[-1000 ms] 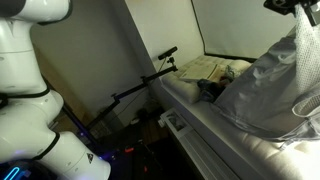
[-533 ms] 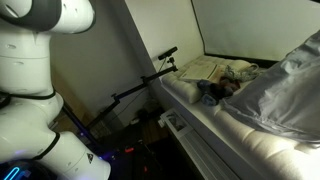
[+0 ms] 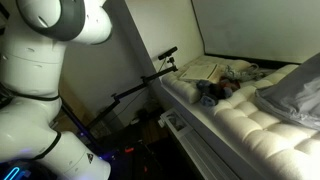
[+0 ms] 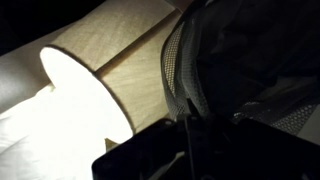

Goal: Take the pair of socks out of the bag then move the bag slightly forward

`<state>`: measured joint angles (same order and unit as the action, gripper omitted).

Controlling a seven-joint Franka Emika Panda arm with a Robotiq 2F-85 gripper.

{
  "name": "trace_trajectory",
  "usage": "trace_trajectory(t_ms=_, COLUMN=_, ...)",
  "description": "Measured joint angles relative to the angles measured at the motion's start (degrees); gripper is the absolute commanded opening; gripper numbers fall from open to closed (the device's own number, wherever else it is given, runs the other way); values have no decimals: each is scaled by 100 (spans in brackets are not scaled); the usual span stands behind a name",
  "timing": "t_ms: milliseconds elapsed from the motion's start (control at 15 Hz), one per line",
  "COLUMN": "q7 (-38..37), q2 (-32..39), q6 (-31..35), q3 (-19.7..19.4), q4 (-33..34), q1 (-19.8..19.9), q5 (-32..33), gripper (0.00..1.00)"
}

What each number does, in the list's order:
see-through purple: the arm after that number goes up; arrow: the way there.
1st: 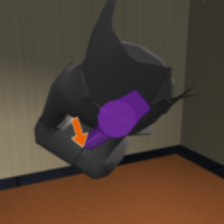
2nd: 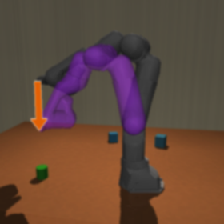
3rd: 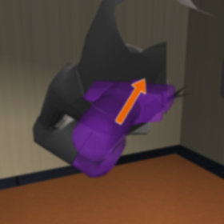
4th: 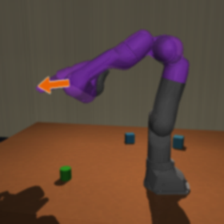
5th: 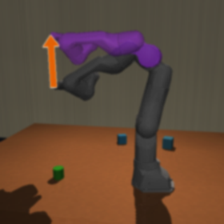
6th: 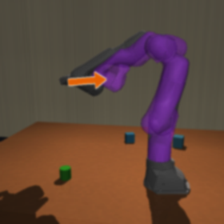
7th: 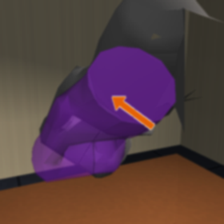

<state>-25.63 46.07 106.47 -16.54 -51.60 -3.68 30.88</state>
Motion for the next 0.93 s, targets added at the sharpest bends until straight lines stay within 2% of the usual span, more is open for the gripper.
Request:
trace_trajectory(t_ms=200, q7=-556, q2=228, q6=-367, q3=-301, q4=283, q1=-177, q5=332, gripper=2)
trace_trajectory(t_ms=333, q7=-366, q2=299, q6=-541, q3=-244, q4=398, q1=-172, q5=232, gripper=2)
trace_trajectory(t_ms=933, q7=1437, q2=314, q6=-238, q3=1030, q4=735, q1=549, q5=-1397, gripper=2)
